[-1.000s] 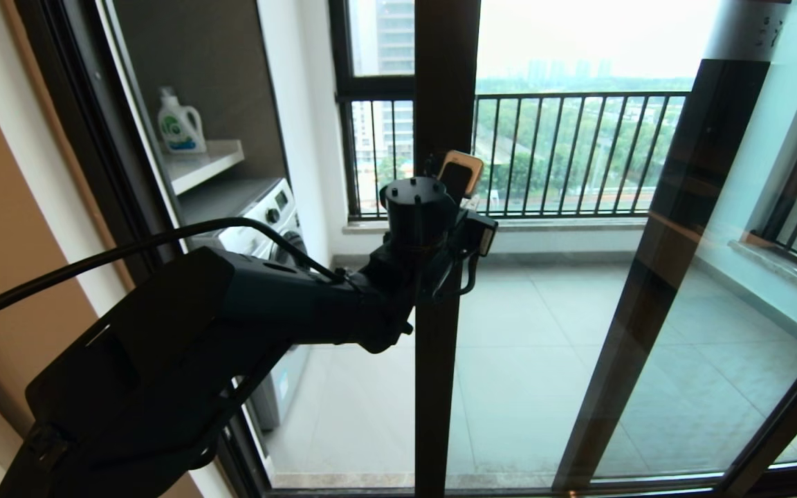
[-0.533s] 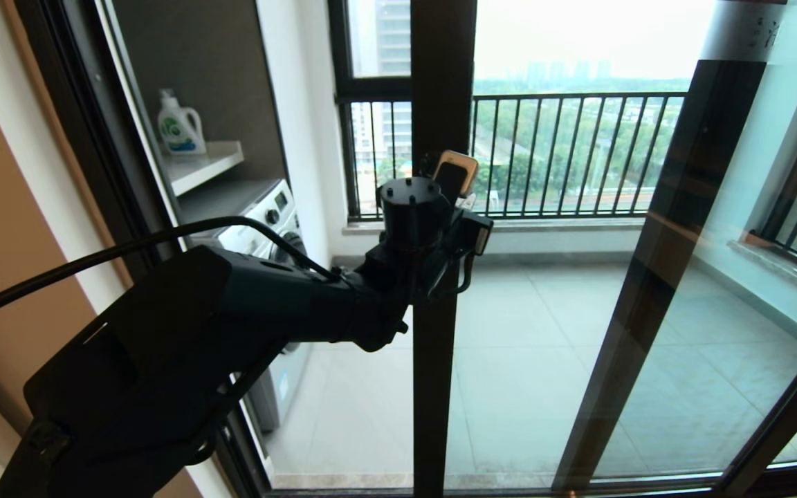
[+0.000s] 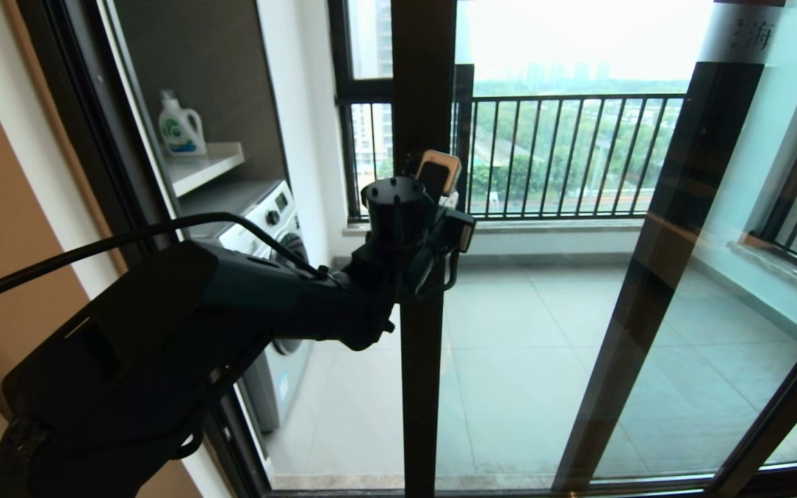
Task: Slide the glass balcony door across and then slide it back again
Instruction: Close the slid door
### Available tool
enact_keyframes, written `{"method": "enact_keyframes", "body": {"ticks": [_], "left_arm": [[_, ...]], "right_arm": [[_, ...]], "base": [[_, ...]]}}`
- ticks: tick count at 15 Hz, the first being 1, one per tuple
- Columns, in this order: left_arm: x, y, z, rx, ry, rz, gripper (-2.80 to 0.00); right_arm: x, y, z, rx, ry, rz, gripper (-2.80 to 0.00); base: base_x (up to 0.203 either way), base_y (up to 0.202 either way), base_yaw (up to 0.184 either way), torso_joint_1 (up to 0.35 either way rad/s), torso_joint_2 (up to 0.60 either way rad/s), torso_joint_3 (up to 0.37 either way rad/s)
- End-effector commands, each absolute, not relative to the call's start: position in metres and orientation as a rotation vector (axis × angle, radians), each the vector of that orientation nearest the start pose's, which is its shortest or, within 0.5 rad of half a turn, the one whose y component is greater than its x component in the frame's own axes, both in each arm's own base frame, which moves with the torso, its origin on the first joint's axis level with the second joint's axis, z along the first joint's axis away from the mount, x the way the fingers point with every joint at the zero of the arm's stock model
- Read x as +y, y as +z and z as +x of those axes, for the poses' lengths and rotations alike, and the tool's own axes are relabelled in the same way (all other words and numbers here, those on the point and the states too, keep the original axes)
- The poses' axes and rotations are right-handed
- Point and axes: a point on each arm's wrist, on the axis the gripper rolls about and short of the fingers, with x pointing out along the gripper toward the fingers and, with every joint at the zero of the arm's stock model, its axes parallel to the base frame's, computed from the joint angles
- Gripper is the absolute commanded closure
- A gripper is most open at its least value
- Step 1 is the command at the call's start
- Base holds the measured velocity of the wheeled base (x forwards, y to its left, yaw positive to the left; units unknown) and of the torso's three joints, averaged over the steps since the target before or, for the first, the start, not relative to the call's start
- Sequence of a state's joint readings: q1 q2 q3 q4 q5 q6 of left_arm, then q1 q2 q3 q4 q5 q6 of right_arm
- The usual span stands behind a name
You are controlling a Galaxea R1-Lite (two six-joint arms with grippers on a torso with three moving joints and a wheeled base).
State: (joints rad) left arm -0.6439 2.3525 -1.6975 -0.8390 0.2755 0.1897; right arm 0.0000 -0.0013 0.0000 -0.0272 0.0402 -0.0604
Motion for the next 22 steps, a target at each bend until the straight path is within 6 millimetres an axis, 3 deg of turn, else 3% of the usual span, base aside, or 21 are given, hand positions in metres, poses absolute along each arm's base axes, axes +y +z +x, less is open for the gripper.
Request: {"method": "enact_keyframes", "body": {"ticks": [1,6,8,14,17,19,22], "left_arm": [[-0.285,0.177,0.396,-0.177,-0.349,0.118,0.0],[-0.256,0.171,0.384,-0.187,-0.315,0.114,0.0],[-0.246,0.172,0.389,-0.196,-0.286,0.112,0.0],[-0.225,0.188,0.393,-0.223,-0.237,0.092,0.0],[-0.211,0.199,0.378,-0.21,-0.232,0.058,0.0],[-0.198,0.195,0.364,-0.163,-0.235,0.054,0.0],[-0.168,0.19,0.365,-0.176,-0.173,0.031,0.0]], "right_arm": [[0.001,0.075,-0.022,-0.017,0.04,-0.062,0.0],[0.001,0.075,-0.022,-0.018,0.039,-0.062,0.0],[0.001,0.075,-0.022,-0.017,0.041,-0.062,0.0],[0.001,0.075,-0.022,-0.018,0.041,-0.062,0.0],[0.001,0.075,-0.022,-0.018,0.04,-0.062,0.0],[0.001,0.075,-0.022,-0.017,0.04,-0.062,0.0],[0.001,0.075,-0.022,-0.018,0.041,-0.062,0.0]], "base": [[0.0,0.0,0.0,0.0,0.0,0.0],[0.0,0.0,0.0,0.0,0.0,0.0],[0.0,0.0,0.0,0.0,0.0,0.0],[0.0,0.0,0.0,0.0,0.0,0.0],[0.0,0.0,0.0,0.0,0.0,0.0],[0.0,0.0,0.0,0.0,0.0,0.0],[0.0,0.0,0.0,0.0,0.0,0.0]]}}
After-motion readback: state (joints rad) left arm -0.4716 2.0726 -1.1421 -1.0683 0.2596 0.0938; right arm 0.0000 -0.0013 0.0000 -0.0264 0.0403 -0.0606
